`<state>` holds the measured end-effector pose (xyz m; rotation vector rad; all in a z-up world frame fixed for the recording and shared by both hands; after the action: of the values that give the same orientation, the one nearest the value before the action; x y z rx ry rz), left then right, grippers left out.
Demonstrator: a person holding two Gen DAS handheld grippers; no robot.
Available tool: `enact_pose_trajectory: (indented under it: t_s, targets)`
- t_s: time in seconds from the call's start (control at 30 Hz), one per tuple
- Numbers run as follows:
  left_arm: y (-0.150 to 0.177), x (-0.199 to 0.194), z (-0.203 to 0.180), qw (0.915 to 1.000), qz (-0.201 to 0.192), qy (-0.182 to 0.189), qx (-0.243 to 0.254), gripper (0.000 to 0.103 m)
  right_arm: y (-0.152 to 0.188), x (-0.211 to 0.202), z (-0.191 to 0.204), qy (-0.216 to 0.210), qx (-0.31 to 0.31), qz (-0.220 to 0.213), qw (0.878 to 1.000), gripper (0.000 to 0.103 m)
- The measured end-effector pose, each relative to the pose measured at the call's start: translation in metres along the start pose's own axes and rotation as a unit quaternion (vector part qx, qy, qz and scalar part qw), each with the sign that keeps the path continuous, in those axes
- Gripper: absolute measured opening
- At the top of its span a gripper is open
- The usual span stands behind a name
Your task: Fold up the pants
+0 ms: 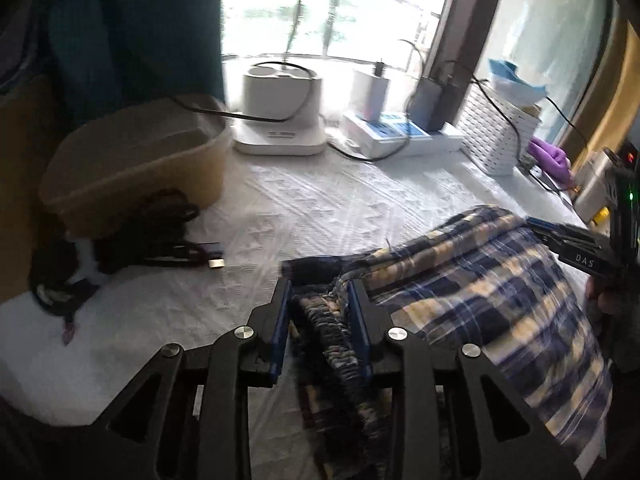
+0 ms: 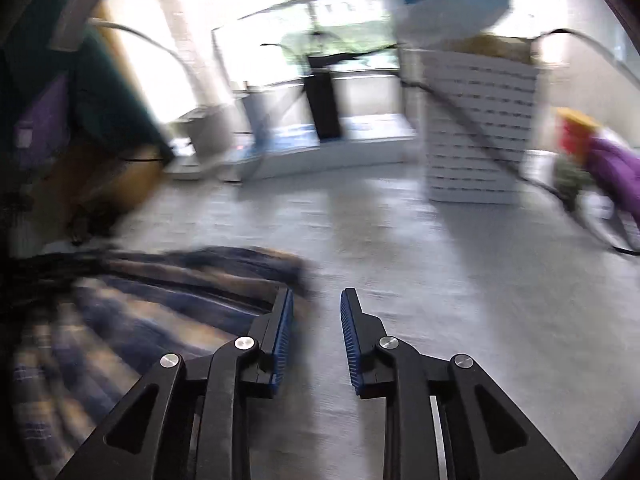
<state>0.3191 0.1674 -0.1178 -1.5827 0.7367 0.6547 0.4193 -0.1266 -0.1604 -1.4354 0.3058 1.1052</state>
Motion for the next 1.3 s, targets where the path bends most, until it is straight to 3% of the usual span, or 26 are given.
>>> enact_pose_trajectory:
  t_s: [0.07,0.2,0.33,0.37,0.53,0.6,0.63,0.67,0.73,0.83,0.97,1.1,1.2,1.3]
  targets:
    - [-0.003,-0.011,0.006,0.9995,-0.011,0.016,-0.024,0.039,0.002,-0.008,-0.013,-0.009,0.021,-0.005,1.000,0.024]
    - [-0.010,-0.044,0.013,0.9973,-0.058,0.008,-0.045,0.058,0.010,-0.038,-0.014,-0.030,0.021,-0.022,0.999,0.024]
    - [-0.005,-0.069,0.009,0.9961,-0.074,0.015,-0.047,0.060,0.024,-0.056,0.003,-0.066,0.013,-0.016,0.998,0.024]
    - [0.000,-0.072,0.006,0.9965,-0.067,0.019,-0.045,0.060,0.030,-0.058,0.010,-0.078,0.011,-0.010,0.997,0.028]
    - [0.037,-0.071,-0.008,0.9983,-0.030,0.026,-0.042,0.060,0.053,-0.066,0.029,-0.102,0.006,0.009,0.995,0.030]
    - [0.053,-0.066,-0.013,0.9984,-0.011,0.029,-0.048,0.060,0.062,-0.065,0.033,-0.112,0.009,0.020,0.993,0.043]
    - [0.061,-0.065,-0.016,0.9982,-0.002,0.033,-0.050,0.060,0.065,-0.067,0.035,-0.116,0.011,0.022,0.993,0.057]
    - [0.067,-0.064,-0.017,0.9981,0.002,0.035,-0.050,0.060,0.069,-0.067,0.037,-0.122,0.012,0.022,0.992,0.061]
    - [0.074,-0.060,-0.018,0.9982,0.010,0.030,-0.051,0.060,0.074,-0.066,0.041,-0.127,0.003,0.025,0.992,0.061]
    - [0.082,-0.052,-0.014,0.9985,0.020,0.014,-0.050,0.060,0.081,-0.055,0.053,-0.060,-0.061,0.032,0.996,0.060]
    - [0.085,-0.046,-0.011,0.9986,0.021,-0.001,-0.048,0.063,0.085,-0.056,0.056,-0.027,-0.092,0.035,0.995,0.050]
    - [0.084,-0.050,-0.014,0.9989,0.024,-0.022,-0.035,0.063,0.088,-0.062,0.039,0.001,-0.092,0.036,0.995,0.050]
    - [0.079,-0.062,-0.015,0.9986,0.024,-0.017,-0.043,0.063,0.086,-0.068,0.018,0.015,-0.067,0.037,0.997,0.050]
    - [0.068,-0.084,-0.016,0.9992,-0.007,-0.006,-0.038,0.063,0.074,-0.077,0.002,0.003,-0.043,0.014,0.999,0.050]
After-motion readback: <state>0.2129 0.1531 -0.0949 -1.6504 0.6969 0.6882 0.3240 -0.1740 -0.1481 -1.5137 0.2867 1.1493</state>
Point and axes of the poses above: each gripper's, at about its wrist camera, not at the fingertips, and x roughly the way its jaws point, z to its left, y to its underside, the point moved 2 cm from there along x, roughly the way its jaws point, and after that the axes turned 2 degrees about -y, right-handed, at the moved point
